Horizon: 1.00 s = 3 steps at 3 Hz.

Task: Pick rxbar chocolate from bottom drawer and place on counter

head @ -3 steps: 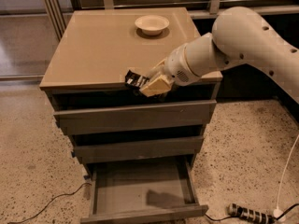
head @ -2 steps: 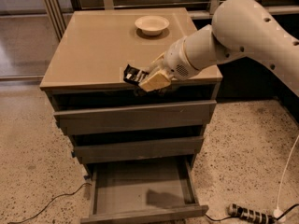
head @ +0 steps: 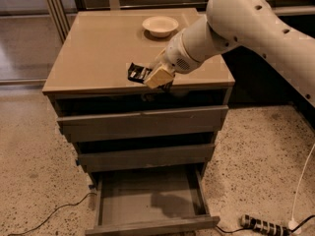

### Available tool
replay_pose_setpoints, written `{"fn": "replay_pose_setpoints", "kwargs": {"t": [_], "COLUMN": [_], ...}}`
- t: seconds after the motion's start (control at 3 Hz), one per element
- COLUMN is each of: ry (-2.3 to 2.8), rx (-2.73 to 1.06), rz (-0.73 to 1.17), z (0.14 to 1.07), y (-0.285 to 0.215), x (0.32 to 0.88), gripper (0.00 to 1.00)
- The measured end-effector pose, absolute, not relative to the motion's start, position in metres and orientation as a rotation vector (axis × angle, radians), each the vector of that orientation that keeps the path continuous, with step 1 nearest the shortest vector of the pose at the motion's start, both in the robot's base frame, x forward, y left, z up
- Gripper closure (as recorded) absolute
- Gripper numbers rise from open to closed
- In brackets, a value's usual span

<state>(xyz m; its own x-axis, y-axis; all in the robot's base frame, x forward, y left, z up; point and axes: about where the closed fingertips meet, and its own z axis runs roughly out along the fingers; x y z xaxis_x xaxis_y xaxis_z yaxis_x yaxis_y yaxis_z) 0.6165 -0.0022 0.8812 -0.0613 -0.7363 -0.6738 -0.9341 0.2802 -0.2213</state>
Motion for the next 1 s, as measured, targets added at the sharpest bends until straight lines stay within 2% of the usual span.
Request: {"fn": "replay_pose_setpoints", "kwargs": {"t": [1.0], "ry": [1.866], "rx": [-1.568], "rz": [0.333], "z": [0.853], "y": [0.013], "x": [0.674], "gripper": [1.0]}}
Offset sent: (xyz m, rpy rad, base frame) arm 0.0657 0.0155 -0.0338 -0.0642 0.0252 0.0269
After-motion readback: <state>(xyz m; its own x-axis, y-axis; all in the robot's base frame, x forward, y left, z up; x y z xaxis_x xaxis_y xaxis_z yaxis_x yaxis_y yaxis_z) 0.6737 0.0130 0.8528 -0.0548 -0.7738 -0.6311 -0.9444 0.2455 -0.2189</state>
